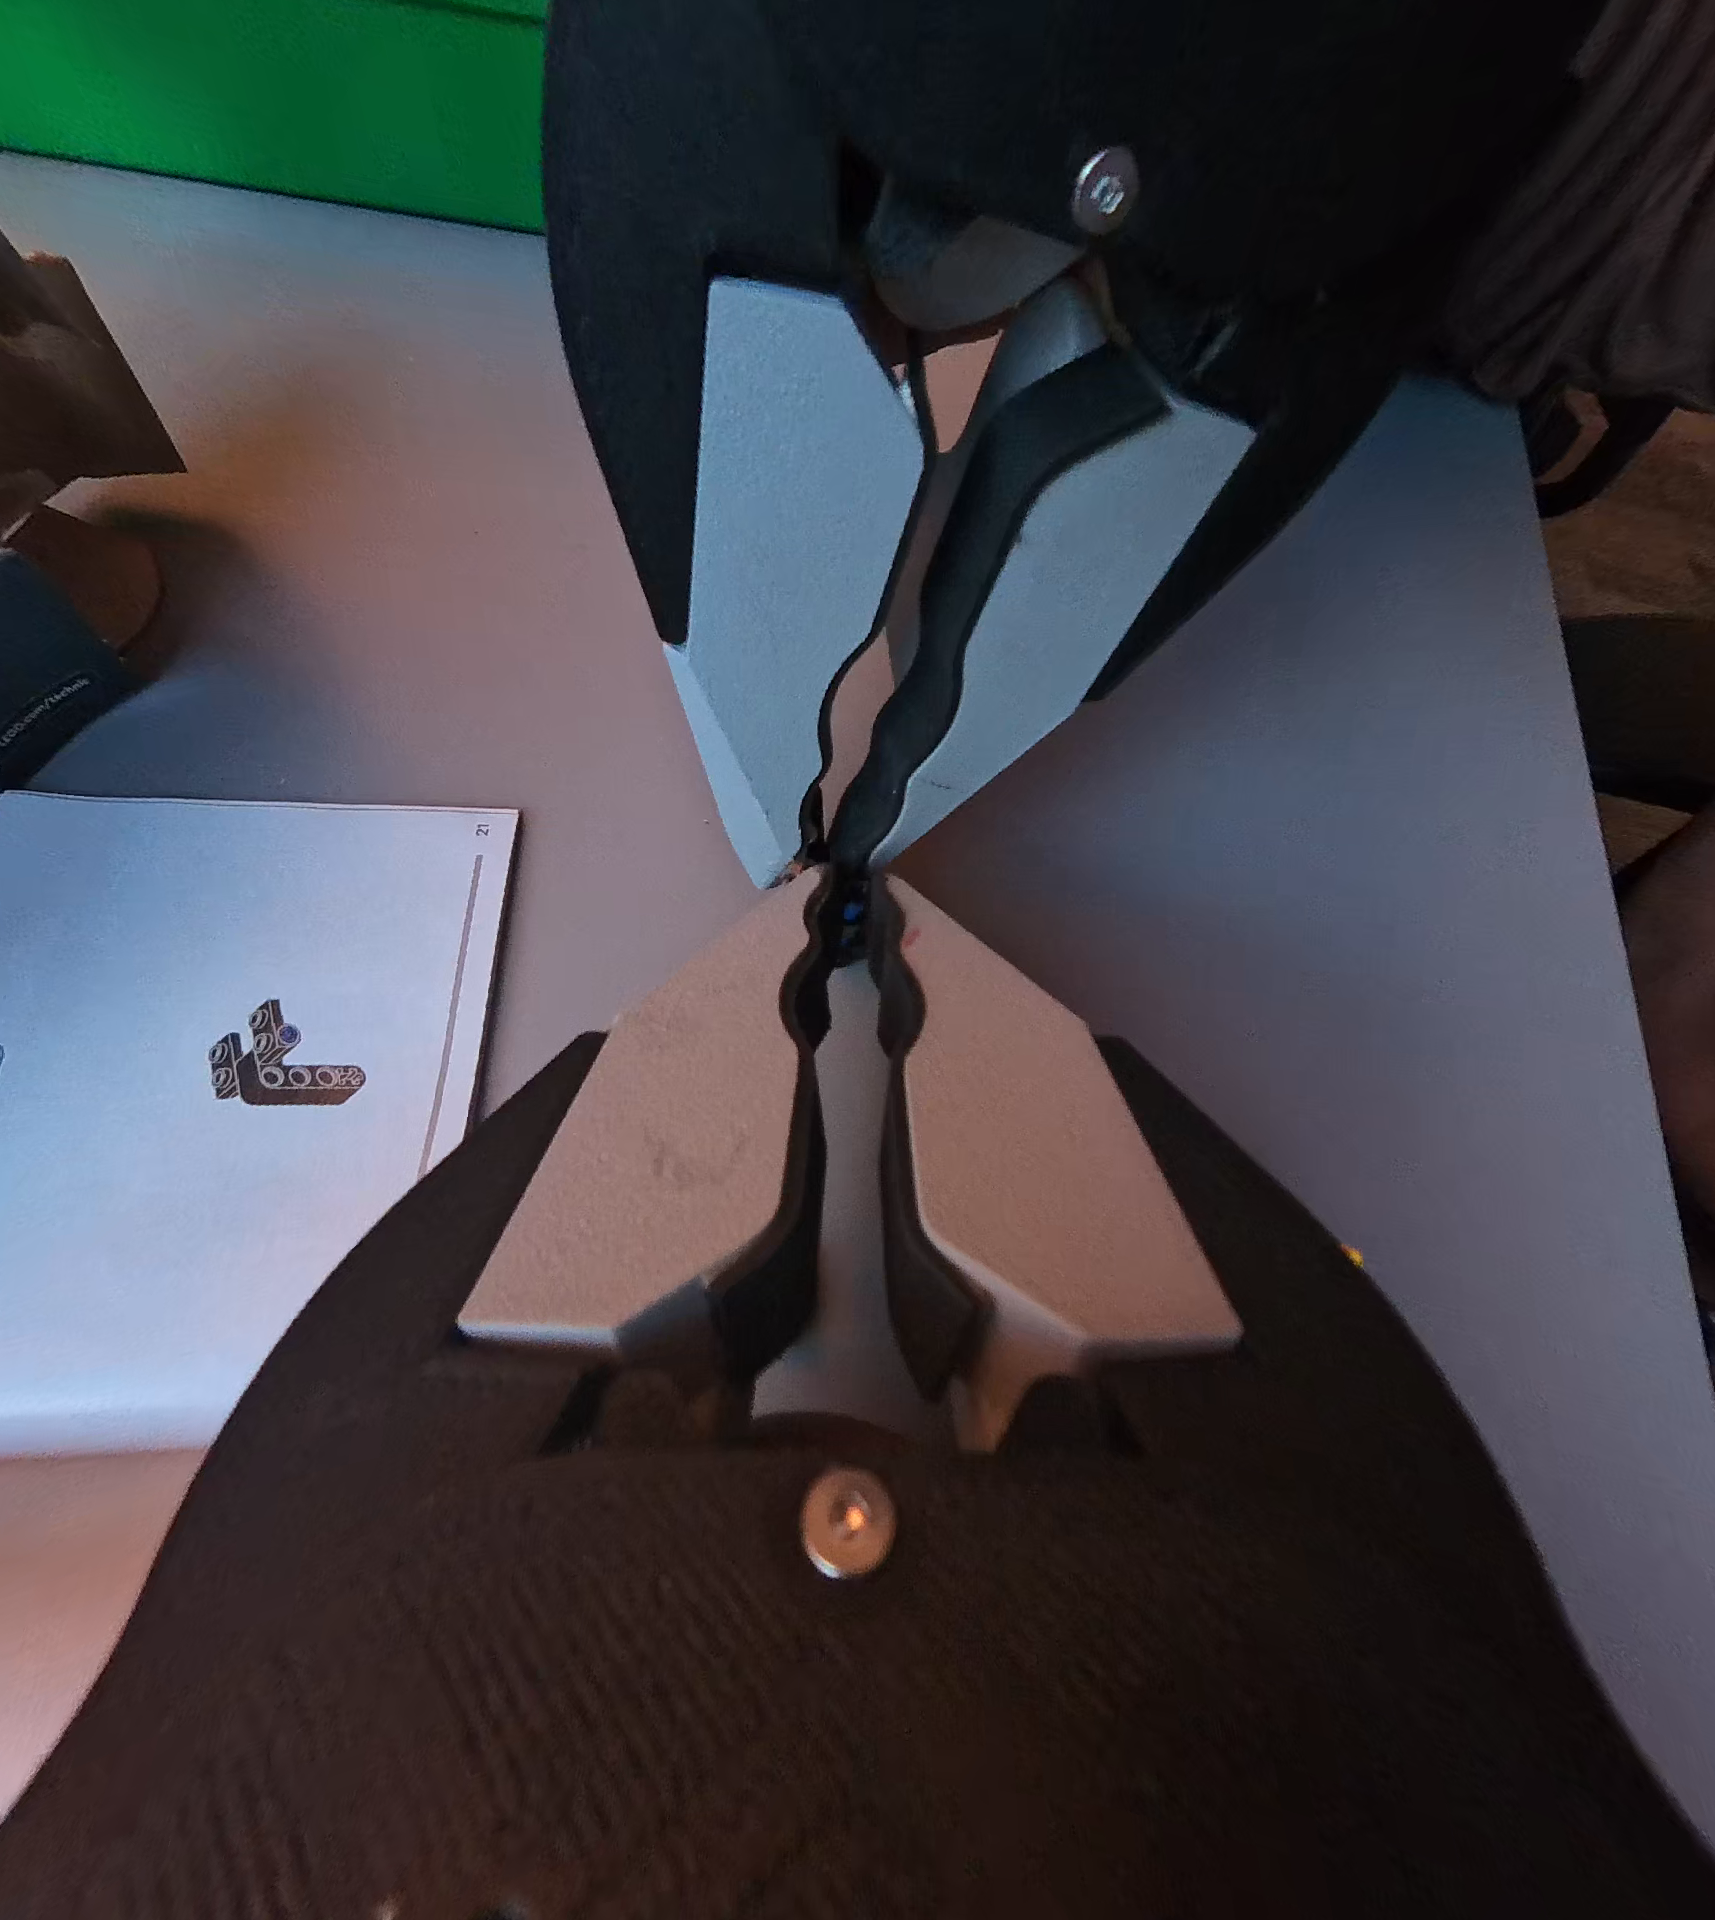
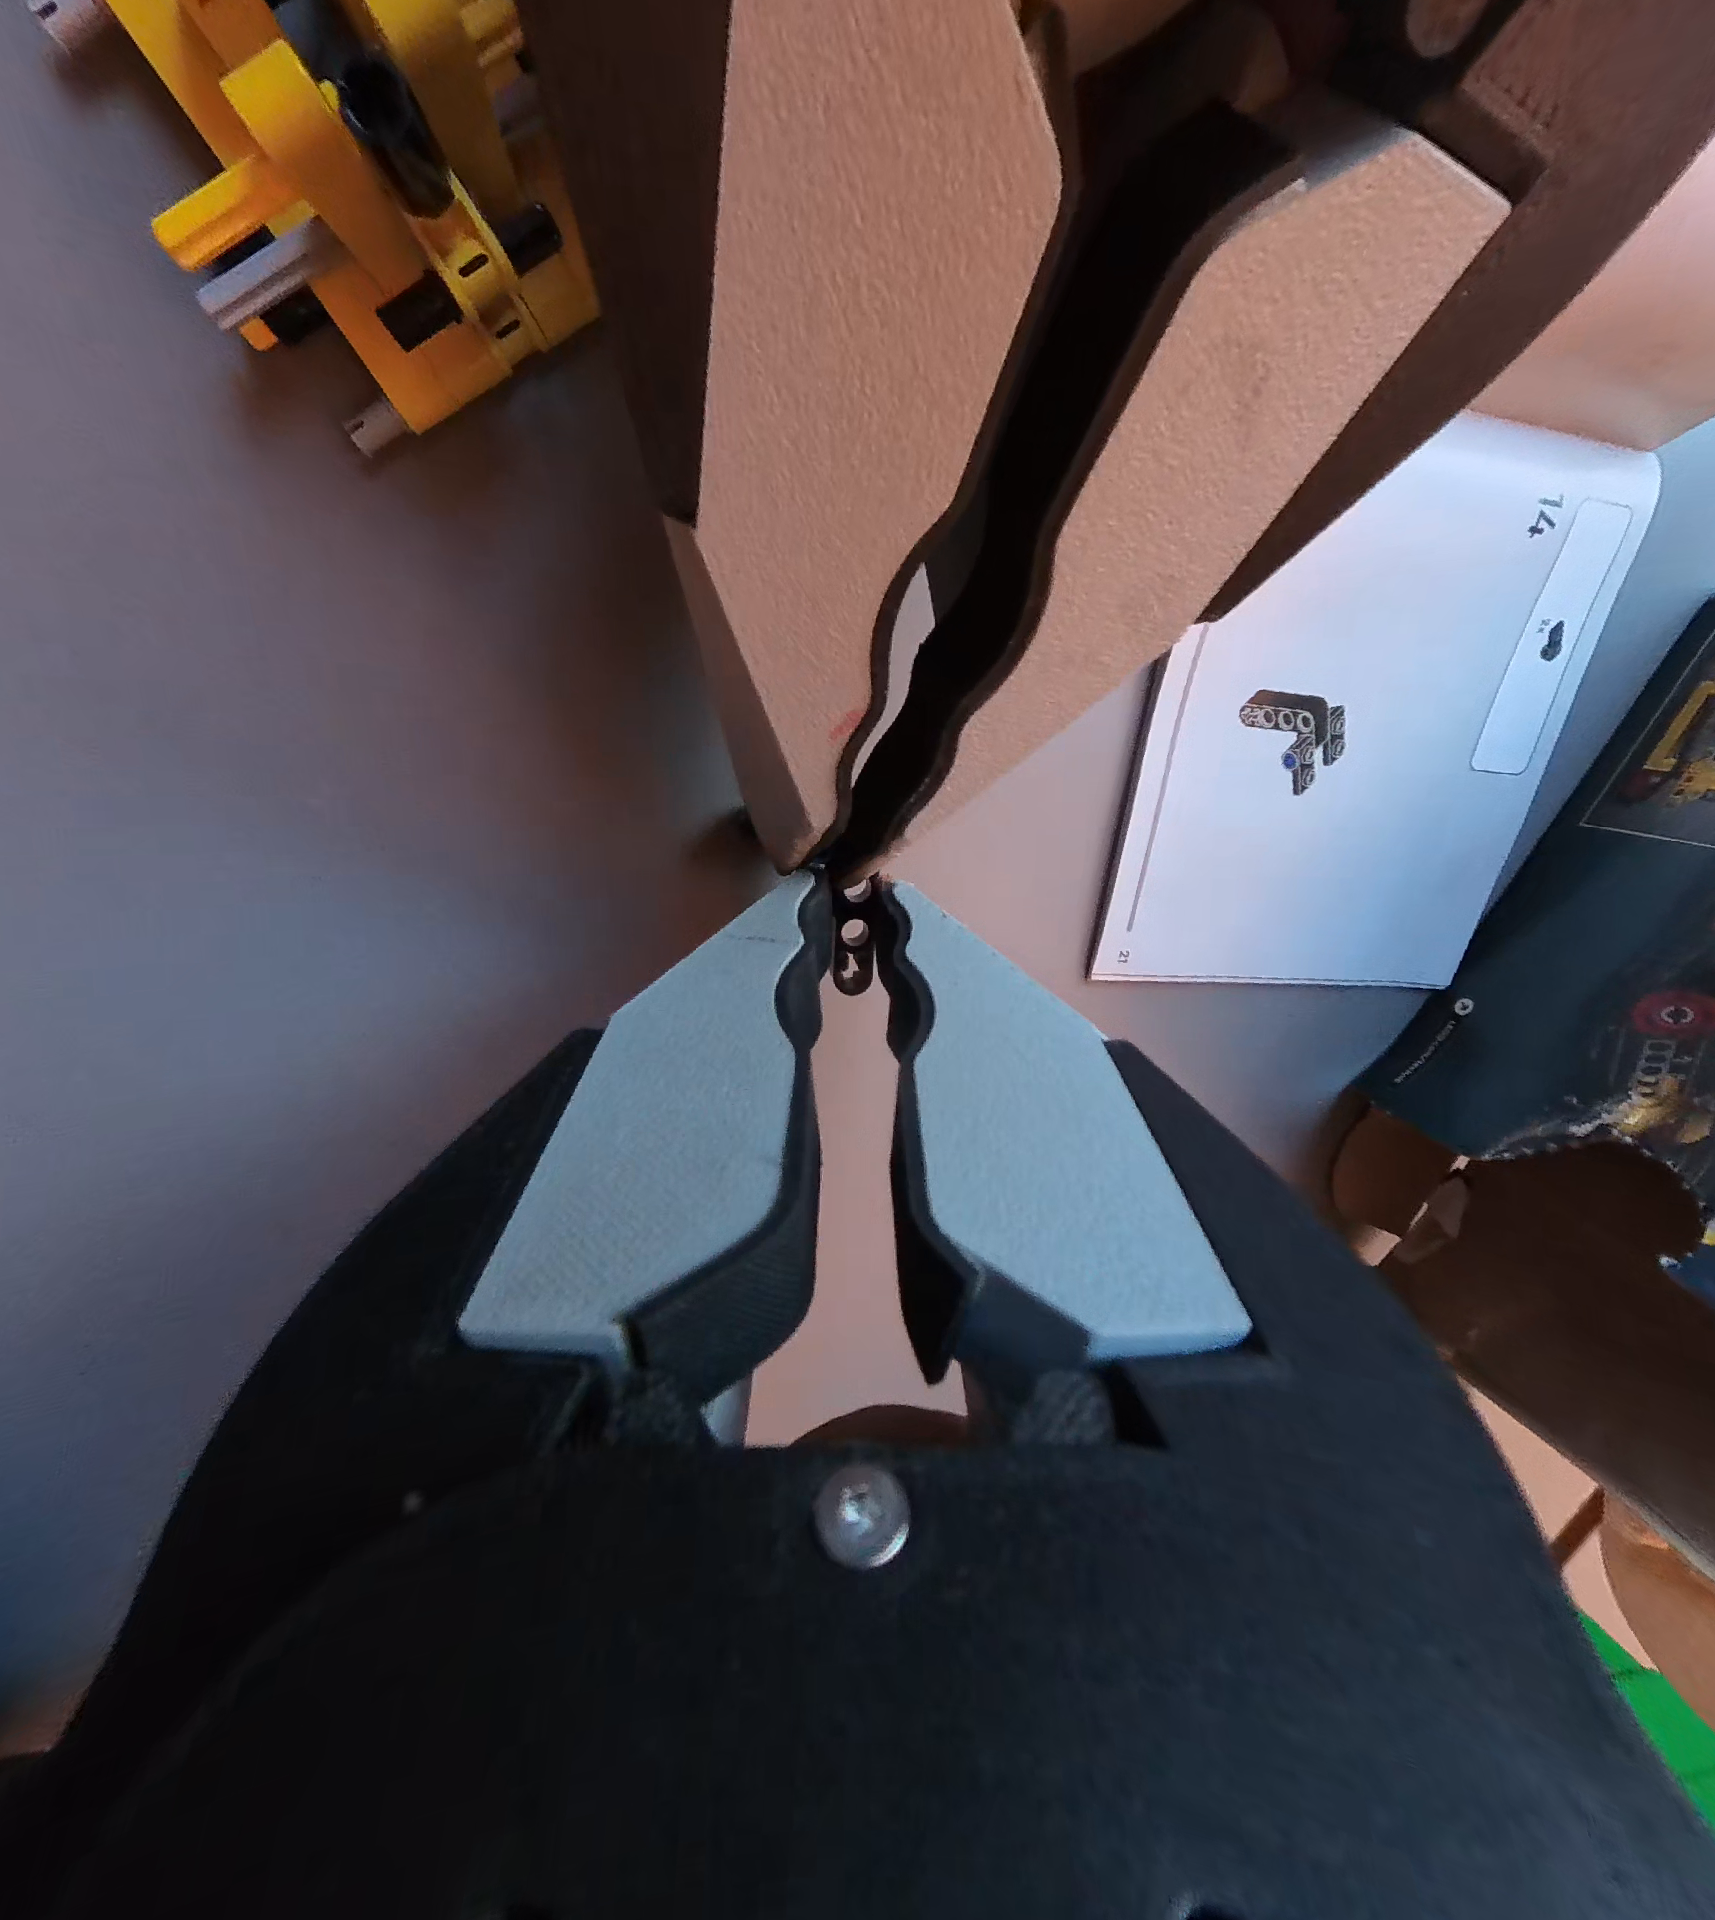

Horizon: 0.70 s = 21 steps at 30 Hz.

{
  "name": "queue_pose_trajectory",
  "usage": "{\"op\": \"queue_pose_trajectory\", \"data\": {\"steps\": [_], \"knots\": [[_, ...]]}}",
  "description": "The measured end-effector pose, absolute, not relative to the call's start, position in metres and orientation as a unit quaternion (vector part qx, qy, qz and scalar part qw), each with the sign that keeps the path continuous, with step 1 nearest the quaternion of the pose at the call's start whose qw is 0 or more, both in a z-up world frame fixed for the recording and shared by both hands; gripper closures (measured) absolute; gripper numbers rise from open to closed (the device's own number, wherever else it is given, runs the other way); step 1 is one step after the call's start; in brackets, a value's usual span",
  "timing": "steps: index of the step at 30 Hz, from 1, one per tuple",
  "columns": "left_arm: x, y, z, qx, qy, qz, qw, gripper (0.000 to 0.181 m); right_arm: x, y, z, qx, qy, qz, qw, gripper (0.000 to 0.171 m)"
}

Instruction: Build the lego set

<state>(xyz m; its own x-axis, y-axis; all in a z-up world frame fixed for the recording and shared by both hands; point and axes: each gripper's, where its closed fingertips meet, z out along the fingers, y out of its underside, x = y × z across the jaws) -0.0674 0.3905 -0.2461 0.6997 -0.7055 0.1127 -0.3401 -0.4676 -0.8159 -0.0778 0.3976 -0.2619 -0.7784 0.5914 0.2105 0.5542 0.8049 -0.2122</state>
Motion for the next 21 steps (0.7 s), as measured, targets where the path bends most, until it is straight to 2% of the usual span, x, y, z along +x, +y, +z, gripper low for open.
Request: {"op": "queue_pose_trajectory", "data": {"steps": [21], "knots": [[-0.0650,0.3887,-0.2541,-0.838,0.316,-0.219,0.386,0.180,-0.0756,0.3966,-0.2705,-0.297,-0.945,0.055,0.128,0.166]]}}
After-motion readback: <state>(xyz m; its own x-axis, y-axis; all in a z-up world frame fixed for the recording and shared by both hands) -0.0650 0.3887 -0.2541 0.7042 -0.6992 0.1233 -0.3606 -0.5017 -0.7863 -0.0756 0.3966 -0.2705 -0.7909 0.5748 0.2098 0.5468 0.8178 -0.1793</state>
